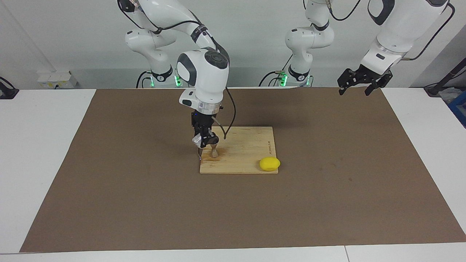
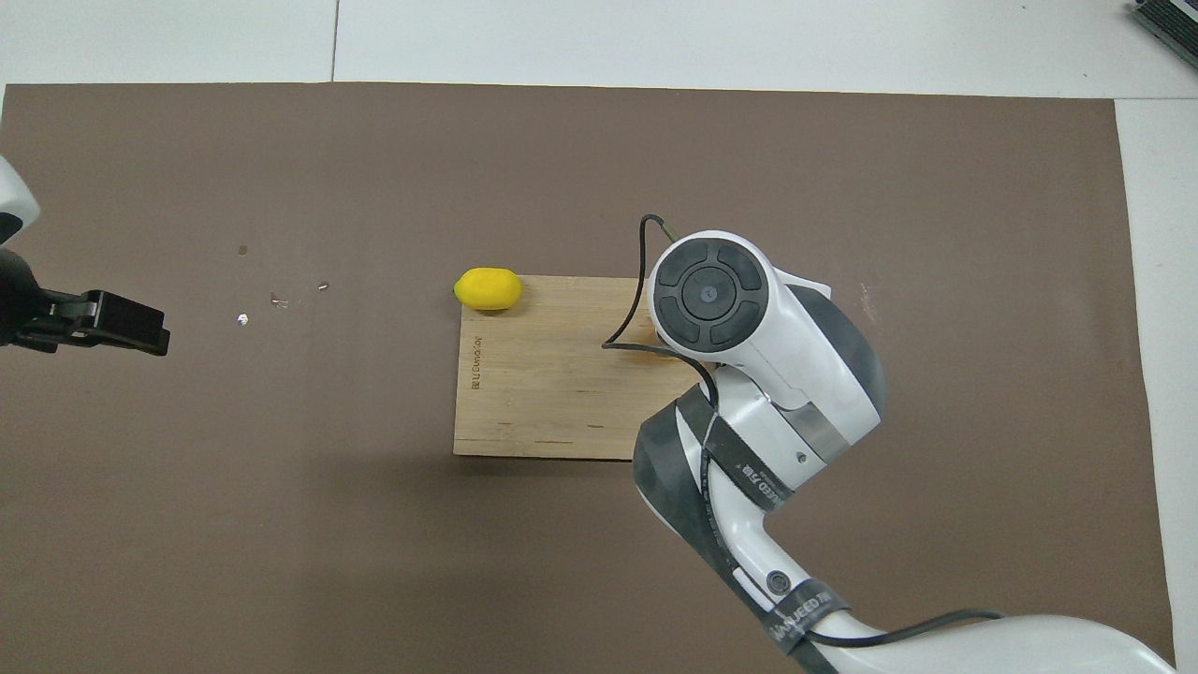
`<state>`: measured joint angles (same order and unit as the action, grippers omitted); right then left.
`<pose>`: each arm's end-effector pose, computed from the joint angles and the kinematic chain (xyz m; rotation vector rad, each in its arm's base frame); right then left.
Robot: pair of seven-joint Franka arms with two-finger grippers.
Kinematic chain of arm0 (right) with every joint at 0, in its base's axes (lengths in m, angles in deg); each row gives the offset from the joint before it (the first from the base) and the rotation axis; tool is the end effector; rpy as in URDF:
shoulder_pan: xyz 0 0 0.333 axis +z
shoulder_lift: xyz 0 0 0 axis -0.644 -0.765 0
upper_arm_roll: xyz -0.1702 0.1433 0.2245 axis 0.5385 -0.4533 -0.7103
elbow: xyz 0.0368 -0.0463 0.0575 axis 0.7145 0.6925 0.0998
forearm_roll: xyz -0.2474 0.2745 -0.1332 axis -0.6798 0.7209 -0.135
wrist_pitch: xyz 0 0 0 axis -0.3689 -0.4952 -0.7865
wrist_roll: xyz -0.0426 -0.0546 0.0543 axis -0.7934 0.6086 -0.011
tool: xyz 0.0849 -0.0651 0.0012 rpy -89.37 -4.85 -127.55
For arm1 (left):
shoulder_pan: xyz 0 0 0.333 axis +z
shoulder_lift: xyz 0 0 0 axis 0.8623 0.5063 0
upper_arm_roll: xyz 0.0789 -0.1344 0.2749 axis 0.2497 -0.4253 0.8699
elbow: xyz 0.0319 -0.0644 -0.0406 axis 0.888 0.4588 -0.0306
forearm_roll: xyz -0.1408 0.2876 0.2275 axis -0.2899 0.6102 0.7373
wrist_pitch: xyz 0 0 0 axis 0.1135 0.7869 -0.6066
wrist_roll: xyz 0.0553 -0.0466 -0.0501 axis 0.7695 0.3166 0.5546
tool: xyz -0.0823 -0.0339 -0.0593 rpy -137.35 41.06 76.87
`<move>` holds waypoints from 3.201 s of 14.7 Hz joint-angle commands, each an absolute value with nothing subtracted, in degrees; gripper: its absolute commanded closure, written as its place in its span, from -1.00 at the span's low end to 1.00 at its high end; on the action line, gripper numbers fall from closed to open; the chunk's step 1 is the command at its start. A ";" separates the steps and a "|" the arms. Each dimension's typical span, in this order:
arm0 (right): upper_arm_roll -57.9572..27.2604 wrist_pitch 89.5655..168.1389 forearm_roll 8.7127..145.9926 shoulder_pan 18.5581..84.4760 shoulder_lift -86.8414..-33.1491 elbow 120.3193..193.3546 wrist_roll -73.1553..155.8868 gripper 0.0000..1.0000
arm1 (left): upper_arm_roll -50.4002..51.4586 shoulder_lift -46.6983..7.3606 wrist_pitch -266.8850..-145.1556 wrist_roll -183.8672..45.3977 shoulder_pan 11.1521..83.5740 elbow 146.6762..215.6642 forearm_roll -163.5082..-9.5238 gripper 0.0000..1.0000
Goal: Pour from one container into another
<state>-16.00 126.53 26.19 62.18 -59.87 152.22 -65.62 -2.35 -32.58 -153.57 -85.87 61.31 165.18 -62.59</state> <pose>0.5662 0.2942 0.4344 2.5944 -1.5191 0.4109 0.5280 -0.0427 0.6208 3.1206 -0.1472 -0.1193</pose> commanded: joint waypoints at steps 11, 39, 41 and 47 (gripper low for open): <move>-16.23 126.21 34.80 59.61 -59.68 151.79 -66.92 1.00 | -1.80 -32.54 -153.42 -86.44 60.72 165.14 -62.35 -1.00; -16.23 125.25 84.99 19.79 -65.48 166.20 -16.47 1.00 | -1.80 -32.54 -153.42 -86.44 60.72 165.14 -62.35 -1.00; -16.15 124.38 87.36 18.39 -65.14 167.25 -16.55 1.00 | -1.80 -32.54 -153.42 -86.44 60.64 165.05 -62.35 -1.00; -15.62 125.25 86.67 18.21 -63.73 168.05 -16.38 -1.00 | -1.72 -32.54 -153.42 -86.44 60.63 165.14 -62.35 -1.00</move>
